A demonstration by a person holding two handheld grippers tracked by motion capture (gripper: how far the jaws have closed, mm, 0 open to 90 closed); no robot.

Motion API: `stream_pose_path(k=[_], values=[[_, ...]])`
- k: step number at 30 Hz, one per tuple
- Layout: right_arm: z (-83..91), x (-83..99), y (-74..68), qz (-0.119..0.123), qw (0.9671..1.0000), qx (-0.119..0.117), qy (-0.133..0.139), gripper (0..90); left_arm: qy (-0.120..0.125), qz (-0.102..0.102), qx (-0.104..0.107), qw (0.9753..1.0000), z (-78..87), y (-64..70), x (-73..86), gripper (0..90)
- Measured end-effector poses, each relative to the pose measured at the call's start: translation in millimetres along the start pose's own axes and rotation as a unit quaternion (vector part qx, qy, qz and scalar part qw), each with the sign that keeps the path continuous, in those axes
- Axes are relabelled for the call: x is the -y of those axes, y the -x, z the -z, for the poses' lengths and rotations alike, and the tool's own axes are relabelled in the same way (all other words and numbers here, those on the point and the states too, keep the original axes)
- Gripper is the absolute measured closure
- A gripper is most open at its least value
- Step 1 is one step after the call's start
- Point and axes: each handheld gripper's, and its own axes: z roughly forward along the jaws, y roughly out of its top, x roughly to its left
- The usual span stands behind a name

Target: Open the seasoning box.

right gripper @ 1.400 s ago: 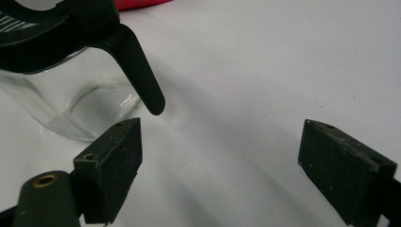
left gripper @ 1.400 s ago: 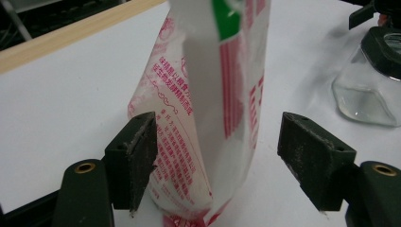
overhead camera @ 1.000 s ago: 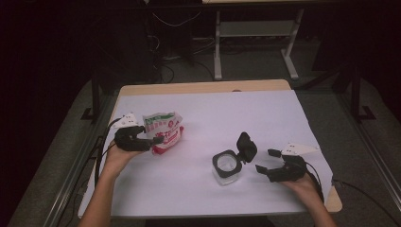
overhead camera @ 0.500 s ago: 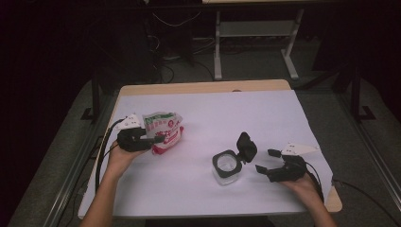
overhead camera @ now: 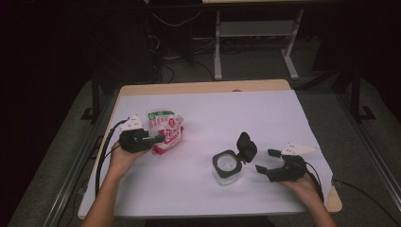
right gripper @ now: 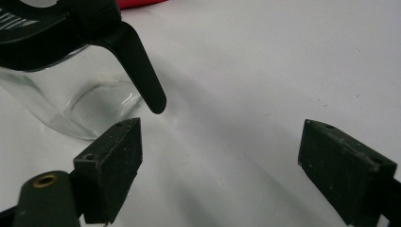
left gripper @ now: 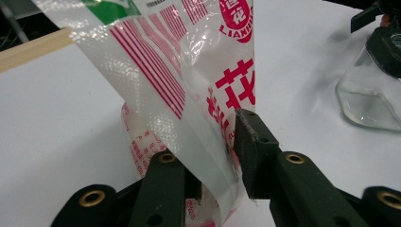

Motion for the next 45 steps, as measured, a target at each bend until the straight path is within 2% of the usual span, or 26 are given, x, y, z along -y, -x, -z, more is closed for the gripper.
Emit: stream_pose_path(k=[4, 7, 12, 15, 20, 21, 24, 26, 32, 37, 45], values=[[0.0, 0.0, -0.1, 0.0, 1.0, 0.0, 0.0, 14.0, 0.003, 0.001, 0.004, 1.0, -0.1, -0.6, 0.0, 84.5], [-0.1, 0.0, 0.0, 0.0, 1.0, 0.0, -0.001, 14.0, 0.0, -0.006, 0.001, 1.0, 0.3, -0.7, -0.3, 88.9], [-0.2, -0.1, -0.1, -0.001, 1.0, 0.0, -0.001, 14.0, 0.001, -0.011, 0.002, 0.9999, -0.9, -0.1, -0.8, 90.0], [-0.2, -0.1, 0.0, -0.001, 1.0, 0.0, -0.002, 14.0, 0.004, -0.025, -0.005, 0.9997, 0.0, 0.8, -2.0, 90.0], [-0.4, -0.2, -0.2, -0.001, 1.0, 0.0, -0.003, 14.0, 0.019, -0.019, -0.006, 0.9996, 3.2, -1.1, -4.0, 90.0], [-0.3, -0.2, -0.1, -0.001, 1.0, 0.0, -0.003, 14.0, 0.025, -0.013, -0.005, 0.9996, 5.0, -1.9, -5.1, 90.0], [-0.2, -0.2, 0.0, -0.002, 1.0, -0.001, -0.003, 14.0, 0.028, -0.013, -0.009, 0.9995, 7.6, -1.5, -6.5, 90.0], [-0.2, -0.2, 0.3, -0.001, 1.0, -0.002, -0.003, 14.0, 0.04, -0.004, -0.011, 0.9991, 11.8, -2.1, -7.7, 90.0], [-0.1, -0.2, 0.1, -0.001, 1.0, -0.002, -0.002, 14.0, 0.047, 0.001, -0.007, 0.9989, 21.3, 0.3, -11.2, 90.0], [0.4, -0.1, 0.0, 0.001, 1.0, -0.001, 0.001, 14.0, 0.055, 0.014, -0.004, 0.9984, 28.5, 0.8, -12.7, 90.0], [0.9, 0.1, -0.1, 0.002, 1.0, 0.0, 0.002, 14.0, 0.064, 0.012, 0.0, 0.9979, 38.4, 5.8, -16.3, 90.0]])
